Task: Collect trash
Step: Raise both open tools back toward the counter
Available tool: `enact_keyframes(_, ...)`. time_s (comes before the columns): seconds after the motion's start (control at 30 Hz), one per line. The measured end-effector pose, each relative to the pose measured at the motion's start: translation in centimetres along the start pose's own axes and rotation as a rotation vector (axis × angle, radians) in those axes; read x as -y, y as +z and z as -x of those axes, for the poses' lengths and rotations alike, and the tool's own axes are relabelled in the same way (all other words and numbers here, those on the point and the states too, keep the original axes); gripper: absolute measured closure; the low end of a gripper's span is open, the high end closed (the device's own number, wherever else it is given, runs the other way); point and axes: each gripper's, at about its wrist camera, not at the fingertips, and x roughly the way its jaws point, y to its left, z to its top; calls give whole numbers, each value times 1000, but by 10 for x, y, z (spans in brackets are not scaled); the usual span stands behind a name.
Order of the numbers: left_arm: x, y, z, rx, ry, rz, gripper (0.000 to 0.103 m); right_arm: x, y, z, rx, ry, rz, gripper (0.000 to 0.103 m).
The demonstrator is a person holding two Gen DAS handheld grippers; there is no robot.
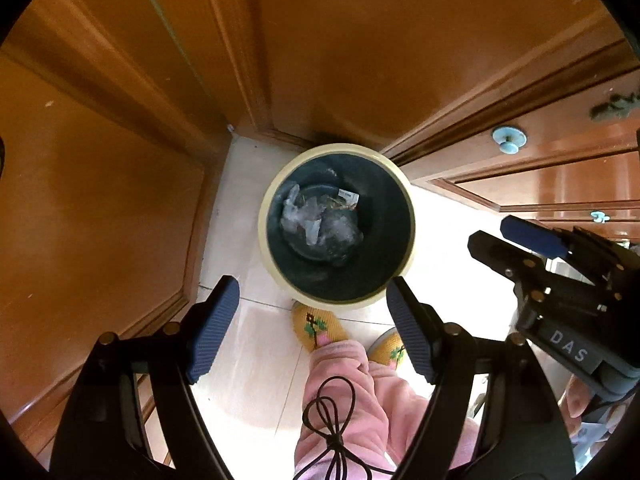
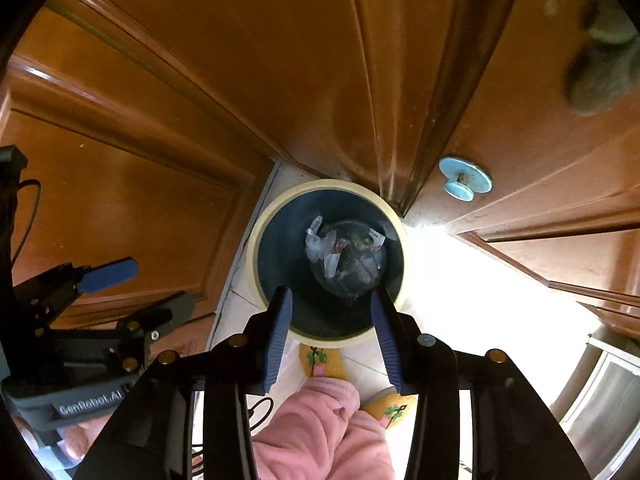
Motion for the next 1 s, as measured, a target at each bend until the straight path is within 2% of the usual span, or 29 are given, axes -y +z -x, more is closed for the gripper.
enact_keyframes(0.23, 1, -9, 55, 18, -1, 25, 29, -2, -21, 69, 40, 29, -10, 61)
enact_keyframes(0.33, 11, -17, 91, 42, -18, 27, 29, -7, -33, 111, 67, 22, 9, 61)
enact_keyframes(0.6, 39, -31, 191, 94, -42, -7, 29, -25, -65, 241, 206, 14, 59, 61)
enact_keyframes(0.83, 69, -33, 288, 233, -63, -65, 29, -28, -82, 342, 410, -31, 78, 51)
enact_keyframes(1.0, 90, -23, 356, 354, -49, -129, 29, -25, -79, 397, 518, -66, 72, 50)
